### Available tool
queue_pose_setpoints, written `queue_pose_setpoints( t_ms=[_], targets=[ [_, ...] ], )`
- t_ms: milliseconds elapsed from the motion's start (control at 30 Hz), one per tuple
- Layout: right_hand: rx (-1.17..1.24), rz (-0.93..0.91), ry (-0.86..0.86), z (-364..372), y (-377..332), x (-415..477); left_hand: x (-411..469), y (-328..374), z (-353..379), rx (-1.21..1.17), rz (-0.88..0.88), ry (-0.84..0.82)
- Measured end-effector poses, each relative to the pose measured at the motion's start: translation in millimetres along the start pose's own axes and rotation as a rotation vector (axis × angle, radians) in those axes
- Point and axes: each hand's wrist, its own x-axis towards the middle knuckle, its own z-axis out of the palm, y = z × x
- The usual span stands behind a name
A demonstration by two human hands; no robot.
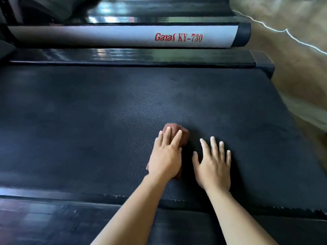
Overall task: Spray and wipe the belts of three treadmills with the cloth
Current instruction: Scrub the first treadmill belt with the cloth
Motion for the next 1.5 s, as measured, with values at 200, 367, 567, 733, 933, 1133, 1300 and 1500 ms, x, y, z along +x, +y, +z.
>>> queue_pose_setpoints(
  t_ms=[200, 367, 567, 733, 933, 1133, 1300, 1500],
  targets=[
    [0.004, 0.008, 0.029, -2, -4, -1, -61, -45, -12, 0.0, -0.02, -0.017],
    [-0.002, 0.018, 0.011, -6, -6, -3, -61, -118, -40, -0.049, -0.251, 0.08],
    [-0.013, 0.029, -0.01, -6, -7, 0, 21, -124, -57, -0.087, -0.404, 0.142],
    [-0.008, 0.041, -0.019, -3, -6, 1, 41, -52, -26, -0.006, -0.119, 0.063],
    [-0.016, 0.036, 0.006, -2, -4, 1, -37, -39, -11, -0.002, 0.069, 0.012],
    [-0.02, 0.034, 0.014, -4, -6, 0, -56, -127, -37, -0.021, -0.156, 0.064],
    [-0.027, 0.03, 0.029, -3, -6, 1, 11, -161, -67, -0.073, -0.373, 0.176],
    [-0.033, 0.039, 0.044, -2, -8, 1, 101, -131, -65, -0.073, -0.325, 0.127]
  ],
)
